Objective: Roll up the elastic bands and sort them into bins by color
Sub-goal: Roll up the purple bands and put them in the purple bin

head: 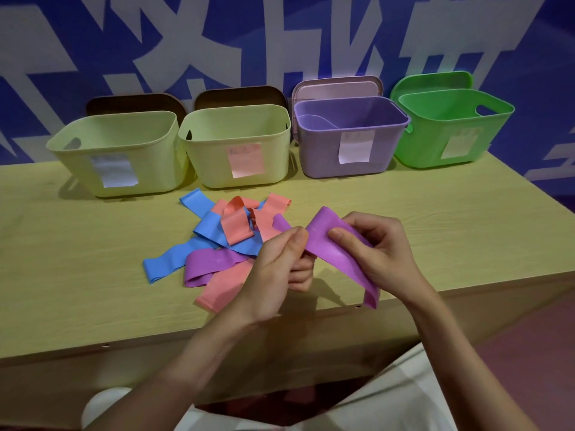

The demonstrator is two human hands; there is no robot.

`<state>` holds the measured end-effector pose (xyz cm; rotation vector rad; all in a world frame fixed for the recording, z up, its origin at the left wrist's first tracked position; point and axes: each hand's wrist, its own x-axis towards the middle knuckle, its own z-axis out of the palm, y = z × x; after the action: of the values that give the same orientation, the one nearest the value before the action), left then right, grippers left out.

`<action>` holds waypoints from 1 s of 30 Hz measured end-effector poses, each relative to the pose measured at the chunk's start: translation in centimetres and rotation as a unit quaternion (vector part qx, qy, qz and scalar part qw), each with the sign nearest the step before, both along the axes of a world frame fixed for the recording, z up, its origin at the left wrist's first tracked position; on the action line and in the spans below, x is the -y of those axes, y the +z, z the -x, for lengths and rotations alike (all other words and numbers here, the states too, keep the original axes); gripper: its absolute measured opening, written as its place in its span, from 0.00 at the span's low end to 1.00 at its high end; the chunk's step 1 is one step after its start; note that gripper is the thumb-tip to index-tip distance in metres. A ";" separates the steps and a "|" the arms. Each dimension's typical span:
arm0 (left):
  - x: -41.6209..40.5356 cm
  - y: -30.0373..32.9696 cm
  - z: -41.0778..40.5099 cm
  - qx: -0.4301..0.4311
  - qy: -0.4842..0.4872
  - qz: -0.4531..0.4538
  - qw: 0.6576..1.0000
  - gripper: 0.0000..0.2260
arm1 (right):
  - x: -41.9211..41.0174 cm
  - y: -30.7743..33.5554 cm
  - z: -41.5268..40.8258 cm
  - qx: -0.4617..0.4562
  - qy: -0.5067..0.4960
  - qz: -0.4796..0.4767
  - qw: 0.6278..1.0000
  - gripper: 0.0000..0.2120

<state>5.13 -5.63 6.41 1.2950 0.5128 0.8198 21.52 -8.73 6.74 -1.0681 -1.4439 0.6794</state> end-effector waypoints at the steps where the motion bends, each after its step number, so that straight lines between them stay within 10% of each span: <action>1: 0.0 0.2 0.0 0.021 -0.023 0.024 0.999 0.12 | 0.0 0.1 0.0 -0.003 0.002 -0.005 1.000 0.07; 21: -1.7 0.8 0.7 0.037 -0.223 0.205 0.952 0.16 | -0.5 -0.1 0.5 -0.077 -0.003 -0.015 0.997 0.06; 30: -1.3 -0.2 0.4 -0.162 0.015 -0.198 0.967 0.17 | -0.5 -0.8 -0.1 -0.081 -0.074 -0.010 0.994 0.07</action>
<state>4.72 -4.34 6.22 1.8120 0.6499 0.7615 21.58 -8.26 5.91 -1.0680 -1.2172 0.6291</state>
